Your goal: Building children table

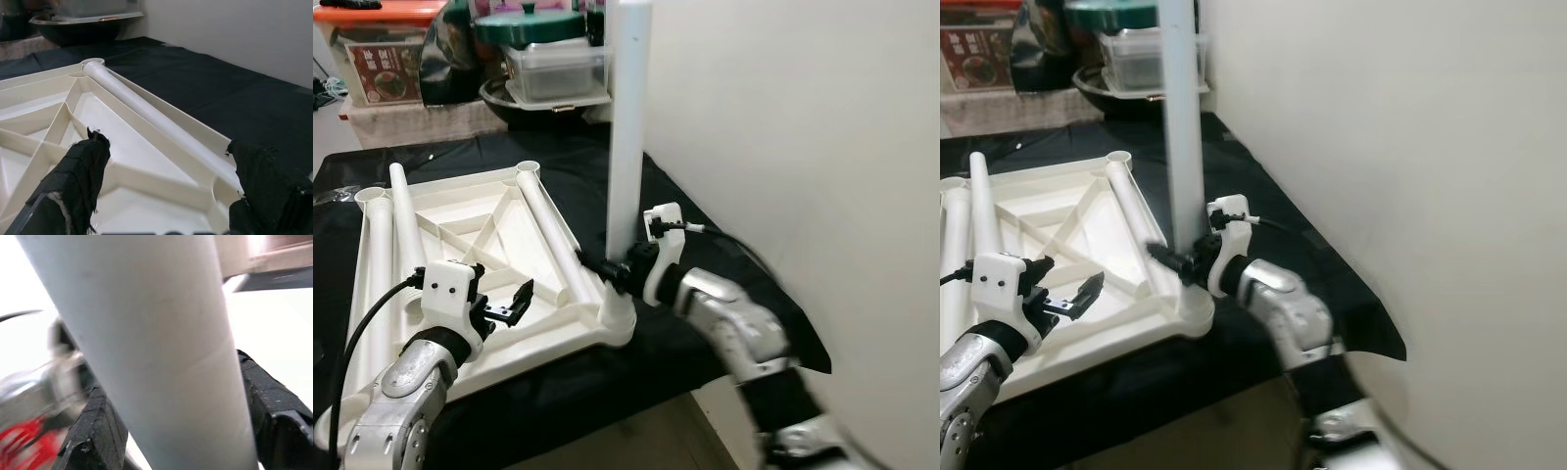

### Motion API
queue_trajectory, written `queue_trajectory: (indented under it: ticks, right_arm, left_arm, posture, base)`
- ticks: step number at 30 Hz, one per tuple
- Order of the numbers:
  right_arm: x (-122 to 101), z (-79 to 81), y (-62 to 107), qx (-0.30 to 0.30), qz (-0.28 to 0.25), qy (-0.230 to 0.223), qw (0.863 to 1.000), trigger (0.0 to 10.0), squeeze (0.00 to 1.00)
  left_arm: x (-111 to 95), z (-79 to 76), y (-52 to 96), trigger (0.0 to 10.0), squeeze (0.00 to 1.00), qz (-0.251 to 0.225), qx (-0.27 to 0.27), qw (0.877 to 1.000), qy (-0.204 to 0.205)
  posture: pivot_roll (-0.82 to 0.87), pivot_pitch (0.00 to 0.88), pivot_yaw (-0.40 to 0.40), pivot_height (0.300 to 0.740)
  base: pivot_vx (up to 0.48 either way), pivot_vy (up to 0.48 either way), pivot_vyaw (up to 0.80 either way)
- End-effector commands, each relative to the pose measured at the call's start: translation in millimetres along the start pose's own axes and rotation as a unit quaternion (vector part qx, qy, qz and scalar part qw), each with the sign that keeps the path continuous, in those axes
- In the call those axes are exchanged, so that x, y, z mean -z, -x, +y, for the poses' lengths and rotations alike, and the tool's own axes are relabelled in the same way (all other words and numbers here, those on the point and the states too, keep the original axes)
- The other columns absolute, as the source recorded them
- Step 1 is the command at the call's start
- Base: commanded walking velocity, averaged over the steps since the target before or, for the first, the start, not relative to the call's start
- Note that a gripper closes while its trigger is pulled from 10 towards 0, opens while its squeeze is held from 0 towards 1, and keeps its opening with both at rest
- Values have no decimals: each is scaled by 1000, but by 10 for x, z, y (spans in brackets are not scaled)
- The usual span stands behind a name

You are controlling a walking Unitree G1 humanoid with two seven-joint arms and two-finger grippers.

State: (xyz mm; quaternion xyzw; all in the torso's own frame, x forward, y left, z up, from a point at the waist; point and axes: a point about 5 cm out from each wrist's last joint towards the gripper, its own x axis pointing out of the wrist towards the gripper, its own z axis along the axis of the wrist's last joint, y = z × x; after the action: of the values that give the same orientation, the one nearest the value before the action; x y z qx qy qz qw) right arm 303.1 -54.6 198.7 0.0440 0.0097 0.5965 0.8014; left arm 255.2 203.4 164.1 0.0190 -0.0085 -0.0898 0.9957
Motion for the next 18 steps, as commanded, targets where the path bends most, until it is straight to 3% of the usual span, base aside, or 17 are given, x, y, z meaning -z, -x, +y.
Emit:
queue_trajectory:
  ticks: [1, 2, 3, 5, 7, 8, 9, 10, 11, 12, 13, 15, 16, 17, 18]
  right_arm:
    - [68, 127, -42, -67, 13, 8, 998, 9490, 0]
    - [68, 127, -42, -67, 13, 8, 998, 9490, 0]
    - [108, 109, -38, -63, 23, 12, 998, 0, 0]
    - [264, -130, -119, 74, 66, 12, 995, 0, 0]
    - [264, -130, -119, 74, 66, 12, 995, 0, 0]
    - [331, -309, -122, 180, 84, 2, 980, 0, 0]
    - [379, -482, -77, 288, 92, -12, 953, 0, 0]
    - [379, -482, -77, 288, 92, -12, 953, 0, 0]
    - [434, -678, 105, 430, 97, -36, 897, 0, 0]
    - [434, -678, 105, 430, 97, -36, 897, 0, 0]
    - [485, -783, 321, 541, 98, -53, 834, 0, 0]
    - [485, -783, 321, 541, 98, -53, 834, 0, 0]
    - [511, -767, 458, 592, 92, -63, 798, 0, 0]
    - [522, -700, 487, 593, 86, -77, 797, 0, 0]
    - [490, -618, 412, 562, 70, -82, 820, 10000, 0]
  left_arm:
    - [37, -25, -13, 10000, 0, 5, 2, 1000, 4]
    - [37, -25, -13, 10000, 0, 5, 2, 1000, 4]
    - [39, -35, -15, 10000, 0, 5, 2, 1000, 5]
    - [39, -33, -13, 10000, 0, 5, 4, 1000, 6]
    - [39, -33, -13, 10000, 0, 5, 4, 1000, 6]
    - [36, -30, -13, 10000, 0, 5, 4, 1000, 6]
    - [33, -28, -17, 10000, 0, 5, 4, 1000, 6]
    - [33, -28, -17, 10000, 0, 5, 4, 1000, 6]
    - [35, -29, -24, 10000, 0, 5, 4, 1000, 6]
    - [35, -29, -24, 10000, 0, 5, 4, 1000, 6]
    - [38, -34, -28, 10000, 0, 5, 5, 1000, 7]
    - [38, -34, -28, 10000, 0, 5, 5, 1000, 7]
    - [38, -51, -22, 10000, 0, 5, 7, 1000, 8]
    - [45, -66, -10, 10000, 0, 6, 9, 1000, 10]
    - [55, -72, -2, 10000, 0, 8, 10, 1000, 9]
  posture:
    - [49, 0, -64, 740]
    - [49, 0, -64, 740]
    - [45, 0, -64, 740]
    - [38, 0, -59, 740]
    - [38, 0, -59, 740]
    - [36, 0, -57, 740]
    - [33, 0, -57, 740]
    - [33, 0, -57, 740]
    - [26, 0, -55, 740]
    - [26, 0, -55, 740]
    - [24, 0, -53, 740]
    - [24, 0, -53, 740]
    - [26, 0, -51, 740]
    - [26, 0, -51, 740]
    - [28, 0, -49, 740]
  base:
    - [0, 0, 0]
    - [0, 0, 0]
    - [0, 0, 0]
    - [0, 0, 0]
    - [0, 0, 0]
    - [0, 0, 0]
    - [0, 0, 0]
    - [0, 0, 0]
    - [0, 0, 0]
    - [0, 0, 0]
    - [0, 0, 0]
    - [0, 0, 0]
    - [0, 0, 0]
    - [0, 0, 0]
    - [0, 0, 0]
